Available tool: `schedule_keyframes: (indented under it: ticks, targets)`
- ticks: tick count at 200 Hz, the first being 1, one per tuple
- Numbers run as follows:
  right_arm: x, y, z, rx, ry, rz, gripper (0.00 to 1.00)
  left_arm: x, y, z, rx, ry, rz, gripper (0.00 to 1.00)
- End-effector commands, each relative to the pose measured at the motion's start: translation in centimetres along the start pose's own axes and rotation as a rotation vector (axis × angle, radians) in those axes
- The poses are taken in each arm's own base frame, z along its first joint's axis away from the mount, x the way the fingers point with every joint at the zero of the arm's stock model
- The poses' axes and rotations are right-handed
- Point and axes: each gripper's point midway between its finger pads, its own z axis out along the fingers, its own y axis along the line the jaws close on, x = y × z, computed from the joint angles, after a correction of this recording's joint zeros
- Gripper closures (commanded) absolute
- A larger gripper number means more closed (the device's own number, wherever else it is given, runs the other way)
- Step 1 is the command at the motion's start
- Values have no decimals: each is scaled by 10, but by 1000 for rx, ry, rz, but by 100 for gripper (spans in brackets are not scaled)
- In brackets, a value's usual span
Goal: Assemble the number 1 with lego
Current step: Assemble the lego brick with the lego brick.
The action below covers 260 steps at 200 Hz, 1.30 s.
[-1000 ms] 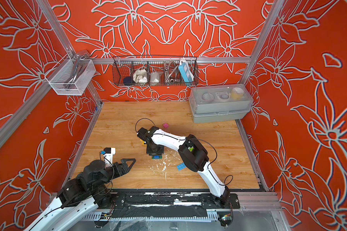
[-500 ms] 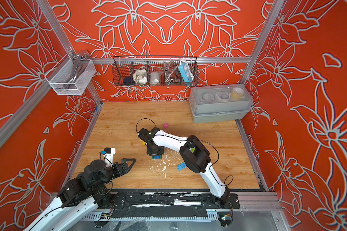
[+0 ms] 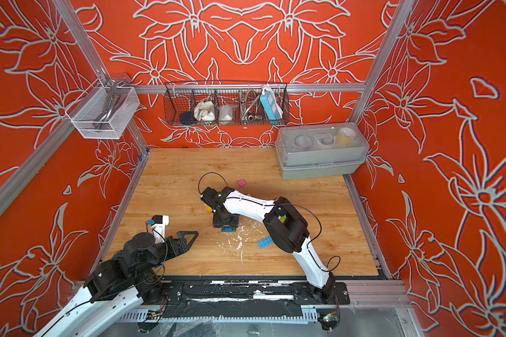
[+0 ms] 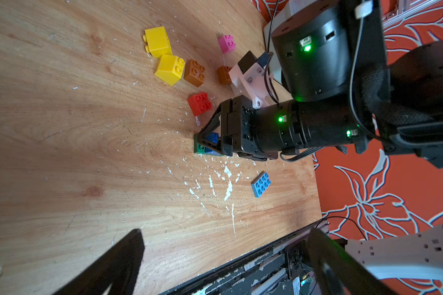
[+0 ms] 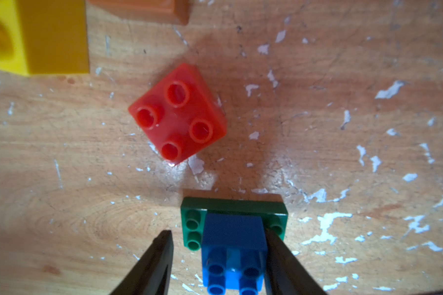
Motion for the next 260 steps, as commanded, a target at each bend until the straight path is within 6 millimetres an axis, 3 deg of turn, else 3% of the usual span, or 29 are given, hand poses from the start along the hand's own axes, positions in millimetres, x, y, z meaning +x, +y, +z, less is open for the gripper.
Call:
schedule_keyframes:
  ticks: [1, 61, 124, 198, 260]
  targets:
    - [22, -41, 34, 168, 92, -9, 37, 1, 8, 2, -32, 1, -3, 0]
    - [12, -44, -10, 154, 9, -37, 36, 1, 8, 2, -36, 2, -7, 0]
    - [7, -55, -34, 154, -50, -71, 38, 2, 9, 2, -37, 1, -10, 0]
    - [0, -59, -49, 100, -74, -84, 39, 2, 9, 5, -44, 8, -9, 0]
    - [1, -68, -31, 116, -46, -88, 40, 2, 8, 7, -51, 16, -7, 0]
